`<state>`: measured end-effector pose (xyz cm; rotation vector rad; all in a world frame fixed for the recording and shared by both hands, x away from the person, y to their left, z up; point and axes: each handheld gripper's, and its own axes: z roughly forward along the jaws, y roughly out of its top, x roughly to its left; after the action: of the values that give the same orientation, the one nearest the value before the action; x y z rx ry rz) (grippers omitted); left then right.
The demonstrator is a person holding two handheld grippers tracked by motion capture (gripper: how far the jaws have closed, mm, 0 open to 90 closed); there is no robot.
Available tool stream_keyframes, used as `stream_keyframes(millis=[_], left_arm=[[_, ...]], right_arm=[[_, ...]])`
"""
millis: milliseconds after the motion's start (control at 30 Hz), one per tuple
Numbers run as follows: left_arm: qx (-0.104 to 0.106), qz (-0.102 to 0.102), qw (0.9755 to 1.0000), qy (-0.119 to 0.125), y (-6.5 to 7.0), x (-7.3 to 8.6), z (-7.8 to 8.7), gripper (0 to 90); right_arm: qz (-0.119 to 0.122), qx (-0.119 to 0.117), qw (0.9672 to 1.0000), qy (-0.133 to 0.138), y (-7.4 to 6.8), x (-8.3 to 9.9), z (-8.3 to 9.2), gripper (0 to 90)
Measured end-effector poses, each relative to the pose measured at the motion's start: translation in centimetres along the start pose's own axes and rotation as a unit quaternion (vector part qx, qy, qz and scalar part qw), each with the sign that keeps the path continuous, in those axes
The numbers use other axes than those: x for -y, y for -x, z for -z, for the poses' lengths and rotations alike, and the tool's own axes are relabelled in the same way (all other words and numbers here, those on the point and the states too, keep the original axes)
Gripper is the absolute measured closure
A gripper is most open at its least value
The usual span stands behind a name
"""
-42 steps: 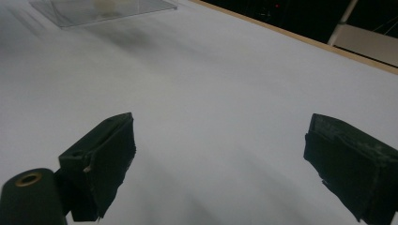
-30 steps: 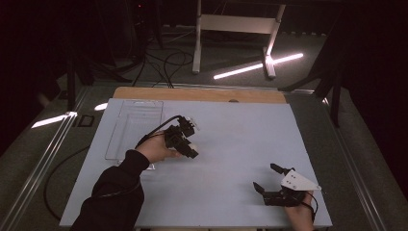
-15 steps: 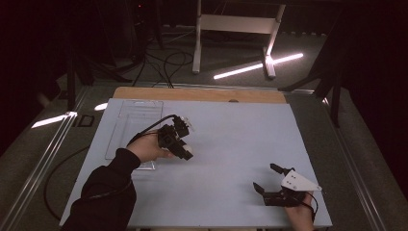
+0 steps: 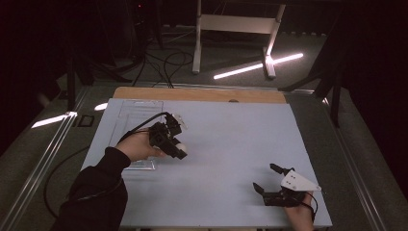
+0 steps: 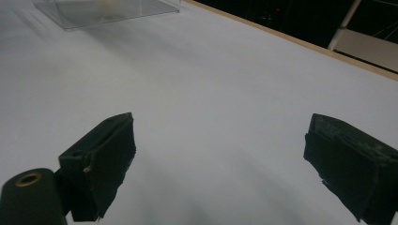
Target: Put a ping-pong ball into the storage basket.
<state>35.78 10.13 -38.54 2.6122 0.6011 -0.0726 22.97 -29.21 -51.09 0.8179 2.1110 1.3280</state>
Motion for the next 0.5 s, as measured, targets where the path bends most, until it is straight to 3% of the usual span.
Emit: stream_keyframes(millis=[500], left_arm=[[-0.024,0.007,0.9996,0.012,-0.5,2.9,3.0,52.3]], right_arm=[[0.000,0.001,1.0000,-0.003,-0.1,0.0,0.0,9.4]])
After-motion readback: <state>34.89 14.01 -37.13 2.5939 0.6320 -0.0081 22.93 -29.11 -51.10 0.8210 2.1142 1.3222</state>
